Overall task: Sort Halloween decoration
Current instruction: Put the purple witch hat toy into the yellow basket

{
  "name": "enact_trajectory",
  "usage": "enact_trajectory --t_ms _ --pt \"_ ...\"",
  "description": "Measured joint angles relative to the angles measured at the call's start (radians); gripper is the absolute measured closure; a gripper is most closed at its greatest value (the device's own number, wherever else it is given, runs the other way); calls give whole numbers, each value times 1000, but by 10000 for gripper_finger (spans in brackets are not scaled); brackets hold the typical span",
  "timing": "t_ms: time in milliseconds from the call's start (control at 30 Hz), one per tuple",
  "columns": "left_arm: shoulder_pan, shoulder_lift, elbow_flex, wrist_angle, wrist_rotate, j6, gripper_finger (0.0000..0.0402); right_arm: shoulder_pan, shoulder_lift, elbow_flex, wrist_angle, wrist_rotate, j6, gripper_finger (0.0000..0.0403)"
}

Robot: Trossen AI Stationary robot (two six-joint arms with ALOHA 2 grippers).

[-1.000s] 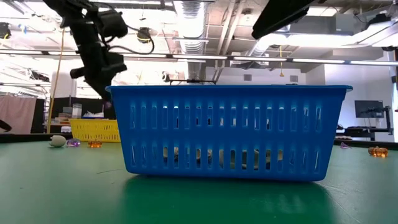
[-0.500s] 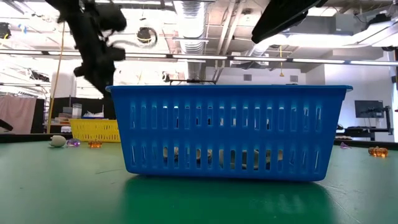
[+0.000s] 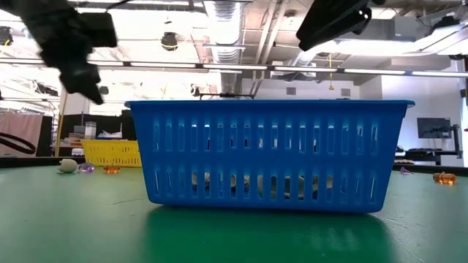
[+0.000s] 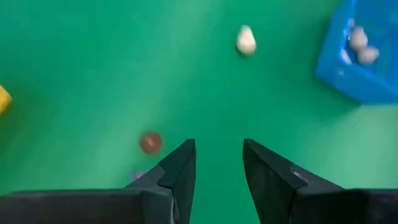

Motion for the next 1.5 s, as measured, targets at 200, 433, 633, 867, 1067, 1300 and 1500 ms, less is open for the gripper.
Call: enact_trajectory --t_ms 200,433,633,867,1067,1300,1500 --pt "-239 47 -3 -115 -136 -157 287 14 0 0 -1 0 -6 239" --pt "-351 206 -3 -132 -255 -195 290 11 0 0 -1 1 -26 239" --pt "-186 323 -1 -134 -377 -134 290 10 0 0 8 2 -27 239" --pt "49 374 -1 -83 -179 -93 290 10 0 0 3 2 -34 239" --pt "126 374 -1 -6 -115 -21 290 10 0 0 -11 2 -35 239" --pt "192 412 -1 373 -27 95 290 12 0 0 -48 2 -34 239" --pt "236 585 65 628 8 262 290 4 0 0 -77 12 -40 239"
